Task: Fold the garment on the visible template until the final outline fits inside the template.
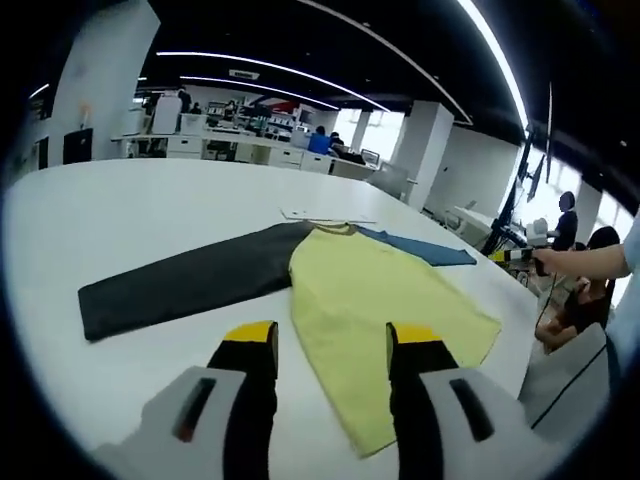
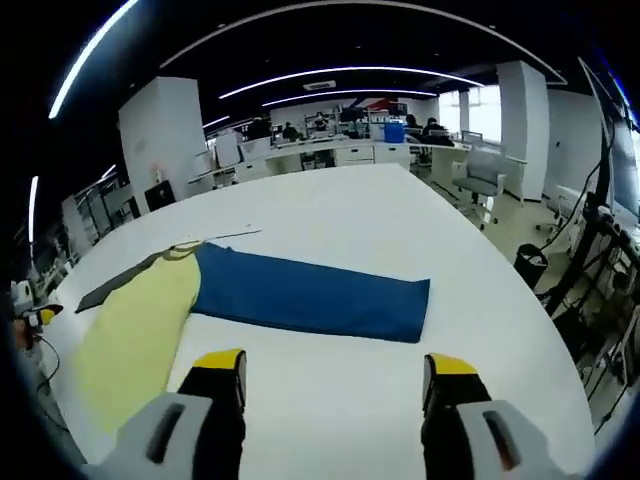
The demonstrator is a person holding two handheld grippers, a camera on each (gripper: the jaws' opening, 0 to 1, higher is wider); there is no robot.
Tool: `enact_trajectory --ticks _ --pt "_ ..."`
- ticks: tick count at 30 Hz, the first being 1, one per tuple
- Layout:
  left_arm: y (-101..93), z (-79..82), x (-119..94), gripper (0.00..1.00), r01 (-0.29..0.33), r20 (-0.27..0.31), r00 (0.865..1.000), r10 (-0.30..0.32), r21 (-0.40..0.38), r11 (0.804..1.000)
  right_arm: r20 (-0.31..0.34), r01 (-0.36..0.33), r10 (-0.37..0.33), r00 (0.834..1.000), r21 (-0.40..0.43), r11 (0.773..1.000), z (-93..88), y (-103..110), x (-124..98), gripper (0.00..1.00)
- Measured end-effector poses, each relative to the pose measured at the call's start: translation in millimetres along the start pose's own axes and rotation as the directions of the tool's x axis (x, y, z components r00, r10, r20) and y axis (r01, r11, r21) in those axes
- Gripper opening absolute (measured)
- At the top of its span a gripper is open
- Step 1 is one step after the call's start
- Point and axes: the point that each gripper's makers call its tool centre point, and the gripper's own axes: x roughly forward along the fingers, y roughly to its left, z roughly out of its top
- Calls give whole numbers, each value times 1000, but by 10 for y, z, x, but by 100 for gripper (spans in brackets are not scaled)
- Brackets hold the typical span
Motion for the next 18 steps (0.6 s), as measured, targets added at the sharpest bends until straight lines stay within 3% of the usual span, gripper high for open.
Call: enact_trajectory --ticks 4,8,10,13,16,18 --pt "97 56 29 43 -18 19 1000 19 -46 999 -26 62 -62 998 11 998 -5 -231 174 69" --pt "165 65 34 47 -21 25 999 23 -54 998 -30 84 -83 996 29 996 -1 -318 305 65" --pt "206 2 43 55 -30 -10 1000 29 -50 998 -35 86 -84 996 32 996 2 -356 387 64" --pt "218 -51 30 57 -16 -35 999 15 -27 1000 -50 97 -95 994 35 995 -26 -390 447 64" --pt "232 -116 23 67 -11 -64 998 10 -9 1000 -47 102 -99 994 79 992 -17 -425 518 62" --pt "237 -160 11 69 0 -86 996 3 29 1000 -45 116 -111 993 115 987 -17 -466 549 58"
